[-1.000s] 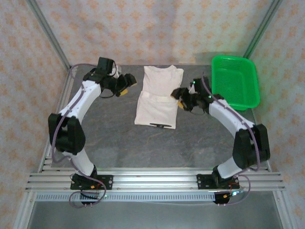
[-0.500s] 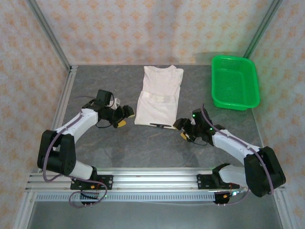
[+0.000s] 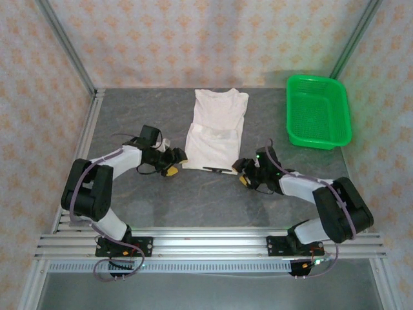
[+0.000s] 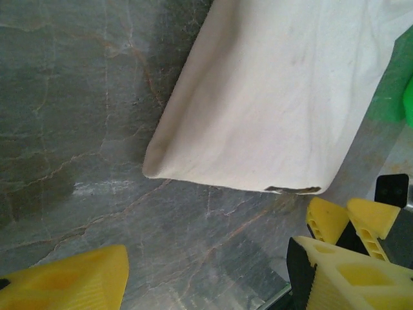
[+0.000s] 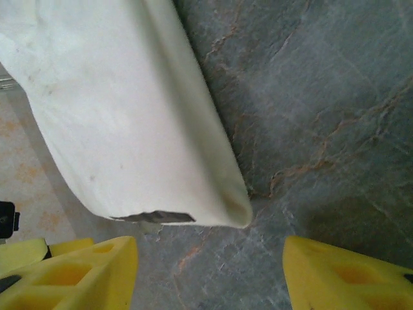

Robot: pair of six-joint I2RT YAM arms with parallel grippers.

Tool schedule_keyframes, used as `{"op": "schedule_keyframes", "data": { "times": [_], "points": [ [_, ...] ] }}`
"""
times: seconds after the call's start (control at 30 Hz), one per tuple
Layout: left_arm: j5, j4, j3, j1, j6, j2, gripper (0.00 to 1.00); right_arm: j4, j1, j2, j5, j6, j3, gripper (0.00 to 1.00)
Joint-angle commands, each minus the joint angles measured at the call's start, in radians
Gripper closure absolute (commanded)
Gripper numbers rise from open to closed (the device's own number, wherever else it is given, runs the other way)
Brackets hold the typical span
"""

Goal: Fold and stack the t-shirts

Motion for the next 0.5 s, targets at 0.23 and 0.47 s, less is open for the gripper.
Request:
{"op": "schedule_keyframes", "data": {
  "times": [0.23,0.47],
  "points": [
    [0.001,0.093,0.048,-0.056,-0.038,0.109,0.37,0.090,0.008,0.128,0.010,0.016,0.104,0.45],
    [-0.021,0.104,0.142,-0.074,-0.066,0.214,0.45,0.081,0.008,0.215,-0.002,0.020,0.158,0.56]
  ]
}}
